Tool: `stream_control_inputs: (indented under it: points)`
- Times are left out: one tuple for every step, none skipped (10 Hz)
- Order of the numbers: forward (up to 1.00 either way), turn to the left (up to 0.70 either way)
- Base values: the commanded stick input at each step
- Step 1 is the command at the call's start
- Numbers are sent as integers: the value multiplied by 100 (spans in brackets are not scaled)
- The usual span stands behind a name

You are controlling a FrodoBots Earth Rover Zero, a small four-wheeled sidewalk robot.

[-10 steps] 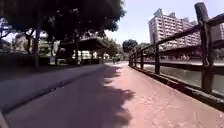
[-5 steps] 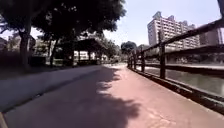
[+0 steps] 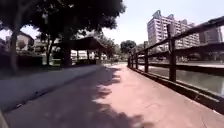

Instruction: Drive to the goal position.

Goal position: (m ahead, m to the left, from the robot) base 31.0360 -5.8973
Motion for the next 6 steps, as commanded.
stream_control_inputs:
  points:
    - [100,6]
    - [100,3]
    - [100,15]
    - [100,16]
    - [100,10]
    - [100,5]
